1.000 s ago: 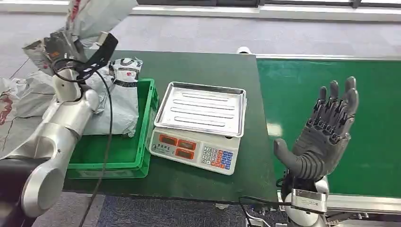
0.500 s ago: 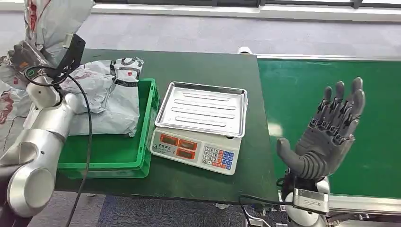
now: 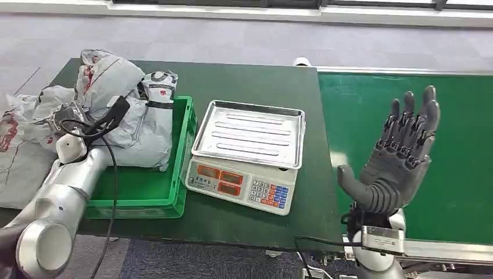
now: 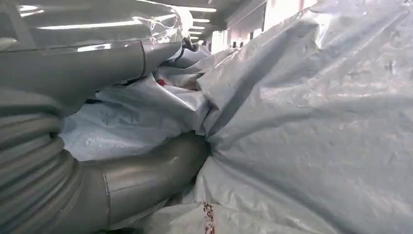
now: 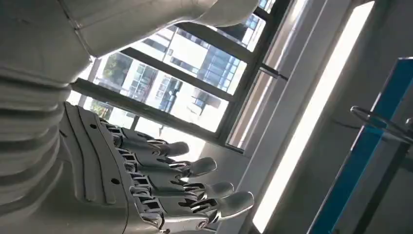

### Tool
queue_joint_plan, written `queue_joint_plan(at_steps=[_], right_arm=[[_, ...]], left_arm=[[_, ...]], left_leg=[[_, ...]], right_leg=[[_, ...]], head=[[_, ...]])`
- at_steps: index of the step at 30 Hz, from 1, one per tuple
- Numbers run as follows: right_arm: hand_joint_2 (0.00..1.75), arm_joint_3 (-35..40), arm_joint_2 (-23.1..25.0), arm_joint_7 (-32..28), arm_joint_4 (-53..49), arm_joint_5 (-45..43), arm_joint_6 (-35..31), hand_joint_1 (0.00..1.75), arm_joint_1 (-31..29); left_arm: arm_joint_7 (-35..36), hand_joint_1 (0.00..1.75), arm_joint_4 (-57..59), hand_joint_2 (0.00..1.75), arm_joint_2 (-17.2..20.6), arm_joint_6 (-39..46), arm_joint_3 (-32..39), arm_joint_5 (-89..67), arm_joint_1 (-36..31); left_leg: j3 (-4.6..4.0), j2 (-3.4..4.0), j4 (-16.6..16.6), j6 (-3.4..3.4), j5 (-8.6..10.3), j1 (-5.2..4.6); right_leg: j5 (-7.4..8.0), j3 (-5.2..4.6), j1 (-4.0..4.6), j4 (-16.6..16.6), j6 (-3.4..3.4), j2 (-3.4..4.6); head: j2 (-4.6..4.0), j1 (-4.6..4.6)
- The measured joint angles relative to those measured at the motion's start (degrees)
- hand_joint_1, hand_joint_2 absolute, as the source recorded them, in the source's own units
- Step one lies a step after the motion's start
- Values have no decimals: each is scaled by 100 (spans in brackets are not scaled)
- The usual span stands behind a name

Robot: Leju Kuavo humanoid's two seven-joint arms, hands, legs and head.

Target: Moved the parcel from conveyor to table for the left to box.

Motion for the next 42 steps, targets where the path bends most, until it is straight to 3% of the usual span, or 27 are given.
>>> queue_joint_plan(at_steps=[11, 12, 15, 16, 17, 18, 19, 20, 21, 22, 24, 26, 29, 31, 34, 37, 42], right_arm=[[175, 0, -4, -2, 57, 2, -24, 0, -4], [175, 0, -4, -2, 57, 2, -26, 0, -4], [175, 2, -4, -2, 59, 2, -24, 0, -4], [175, 2, -4, -2, 59, 2, -24, 0, -4], [175, 2, -4, -2, 59, 2, -24, 0, -4], [175, 2, -4, -2, 59, 2, -24, 0, -4], [175, 0, -4, -2, 61, 0, -28, 0, -4], [175, 2, -11, -2, 61, 2, -101, 0, -2], [175, 0, -55, -2, 87, 0, -262, 0, 32], [175, 2, -74, -11, 100, -15, -273, 0, 46], [175, 0, -135, -30, 127, -82, -289, 0, 57], [175, -18, -210, -107, 142, -197, -319, 0, 93], [175, -112, -247, -333, 129, -159, -332, 0, 309], [175, -245, -153, -667, -77, 123, -334, 0, 778], [175, -278, 59, -776, -569, 330, -334, 0, 1249], [175, -308, 166, -778, -933, 308, -334, 0, 1482], [175, -404, 345, -780, -1410, 332, -334, 0, 1684]], left_arm=[[-11, 175, 24, 175, -57, -2, 0, 0, 8], [-11, 63, 24, 175, -59, -2, 0, 0, 8], [-11, 63, 24, 175, -59, -2, 0, 0, 9], [-11, 31, 24, 175, -59, -2, 0, 0, 9], [-11, 10, 24, 175, -59, -2, 0, 0, 9], [-11, 0, 24, 0, -59, -2, 0, 0, 9], [-45, 0, 26, 0, -68, 2, 0, 4, 9], [-544, 0, 22, 0, -129, 173, 26, 306, 25], [-2740, 0, -105, 0, -376, 34, 567, 2321, 48], [-3500, 0, -193, 0, -508, -232, 917, 3234, 66], [-4639, 0, -356, 0, -795, -1103, 1465, 4806, 156], [-5319, 0, -806, 0, -1131, -1850, 1655, 6152, 463], [-5403, 0, -1913, 0, -1723, -2592, 1378, 8139, 1356], [-5434, 0, -3132, 0, -2099, -2990, 453, 9730, 2257], [-5464, 0, -4141, 0, -2240, -2988, -722, 10190, 3050], [-5466, 0, -4579, 0, -2286, -2998, -1367, 10390, 3206], [-5517, 0, -4898, 0, -2308, -3296, -1874, 10404, 3230]], left_leg=[[1, 2, 0, 0, 0, 1], [1, 2, 0, 0, 0, 1], [1, 2, 0, 0, 1, 2], [1, 2, 0, 0, 1, 2], [1, 2, 0, 0, 1, 2], [1, 2, 0, 0, 1, 2], [2, 2, 0, -1, 1, 2], [2, 1, 0, -1, 1, 1], [0, -10, 0, 0, 1, 1], [0, -12, 0, 0, 1, 0], [1, -7, 0, 2, 0, -8], [4, -2, 1, 8, -5, -15], [27, 4, -1, 27, -27, -29], [55, -22, -3, 43, -46, -31], [45, -38, -3, 44, -57, -26], [43, -32, -4, 41, -59, -27], [50, -18, -3, 40, -58, -27]], right_leg=[[0, 0, 0, 0, 0, 1], [0, 0, 0, 0, 0, 1], [0, 0, 0, 0, 0, 1], [0, 0, 0, 0, 0, 1], [0, 0, 0, 0, 0, 1], [0, 0, 0, 0, 0, 1], [0, -1, 1, 0, 0, 1], [0, -1, 1, 0, 0, 1], [0, 2, 1, 0, 0, -11], [0, 3, 0, -2, 0, -12], [1, 3, -5, -3, 1, -9], [-1, 4, -12, -6, 4, -4], [-17, 23, -26, -7, 26, -1], [-60, 62, -28, -7, 43, -25], [-72, 56, -23, -7, 45, -44], [-72, 53, -25, -7, 45, -40], [-66, 55, -24, -7, 41, -29]], head=[[-2, 0], [0, 0], [0, 0], [0, 0], [0, 0], [0, 0], [0, 0], [0, 0], [0, 0], [-2, 0], [0, 0], [0, 0], [-2, 0], [0, 7], [-2, 7], [-2, 9], [0, 7]])
